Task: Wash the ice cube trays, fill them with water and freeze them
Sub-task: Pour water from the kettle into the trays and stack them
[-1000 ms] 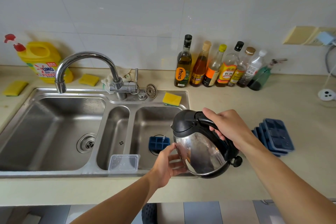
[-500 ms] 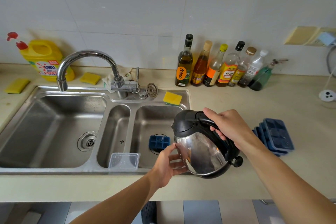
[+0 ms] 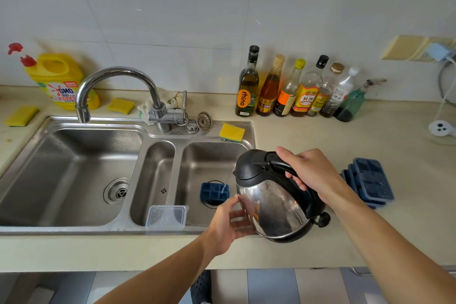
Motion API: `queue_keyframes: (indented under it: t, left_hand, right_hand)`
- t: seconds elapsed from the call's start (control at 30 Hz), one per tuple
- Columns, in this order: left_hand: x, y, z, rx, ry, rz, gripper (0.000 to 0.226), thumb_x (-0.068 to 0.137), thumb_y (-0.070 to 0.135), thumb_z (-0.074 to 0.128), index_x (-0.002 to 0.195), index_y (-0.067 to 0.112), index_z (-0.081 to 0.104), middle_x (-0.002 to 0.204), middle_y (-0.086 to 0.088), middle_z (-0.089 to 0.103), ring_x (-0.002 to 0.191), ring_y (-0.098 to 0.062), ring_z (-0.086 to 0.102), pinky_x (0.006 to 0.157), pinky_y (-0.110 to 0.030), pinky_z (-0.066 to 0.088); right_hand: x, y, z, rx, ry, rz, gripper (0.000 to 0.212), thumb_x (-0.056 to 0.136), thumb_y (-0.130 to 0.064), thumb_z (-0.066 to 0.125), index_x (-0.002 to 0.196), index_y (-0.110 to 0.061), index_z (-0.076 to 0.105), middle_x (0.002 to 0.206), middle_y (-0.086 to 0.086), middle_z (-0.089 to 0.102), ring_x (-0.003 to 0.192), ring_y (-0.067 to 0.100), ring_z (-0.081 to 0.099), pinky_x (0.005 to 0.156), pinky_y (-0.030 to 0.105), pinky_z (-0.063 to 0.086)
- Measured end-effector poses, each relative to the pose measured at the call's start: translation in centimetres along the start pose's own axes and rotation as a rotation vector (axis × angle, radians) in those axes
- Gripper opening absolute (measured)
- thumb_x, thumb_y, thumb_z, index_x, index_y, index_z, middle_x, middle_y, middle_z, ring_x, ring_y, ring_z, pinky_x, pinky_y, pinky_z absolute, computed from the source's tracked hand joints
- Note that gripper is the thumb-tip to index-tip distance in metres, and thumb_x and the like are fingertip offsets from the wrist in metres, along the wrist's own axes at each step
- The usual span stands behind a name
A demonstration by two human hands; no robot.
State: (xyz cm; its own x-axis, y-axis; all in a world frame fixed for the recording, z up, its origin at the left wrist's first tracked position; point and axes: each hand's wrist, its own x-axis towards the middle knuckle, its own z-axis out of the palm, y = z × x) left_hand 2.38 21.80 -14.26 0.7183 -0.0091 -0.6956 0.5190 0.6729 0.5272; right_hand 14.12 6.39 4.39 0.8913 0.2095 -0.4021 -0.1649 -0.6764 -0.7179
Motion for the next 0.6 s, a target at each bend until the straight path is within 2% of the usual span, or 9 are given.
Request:
queue_keyframes:
  t: [0.2,0.43,0.6]
  left_hand:
    - [0.2,0.2,-0.2,0.008,0.005,0.009,0.043,0.102,0.044,0.052,0.117,0.009,0.071,0.117,-0.023,0.072,0.108,-0.041,0.07,0.094,-0.057,0.057]
    - [0.3,0.9,-0.6,0.009,0.006,0.006,0.044,0.103,0.044,0.05,0.12,0.009,0.069,0.117,-0.022,0.073,0.109,-0.04,0.07,0.089,-0.051,0.06]
    - [0.6,1.4,-1.2,0.001,0.012,0.025,0.044,0.103,0.043,0.05,0.122,0.008,0.068,0.117,-0.022,0.072,0.108,-0.04,0.071,0.094,-0.056,0.057]
  right_hand:
    - [0.2,0.1,0.1,0.013,0.007,0.003,0.074,0.096,-0.057,0.059,0.084,0.016,0.067,0.041,-0.005,0.055,0.039,0.013,0.045,0.053,0.028,0.044]
    - [1.0,-0.3,0.7,0.02,0.0,-0.001,0.073,0.095,-0.058,0.059,0.084,0.014,0.068,0.042,-0.006,0.056,0.039,0.012,0.046,0.052,0.027,0.044]
    - [1.6,-0.4,1.2,0.034,0.006,-0.015,0.076,0.095,-0.058,0.059,0.086,0.017,0.065,0.043,-0.005,0.056,0.039,0.012,0.046,0.051,0.027,0.044]
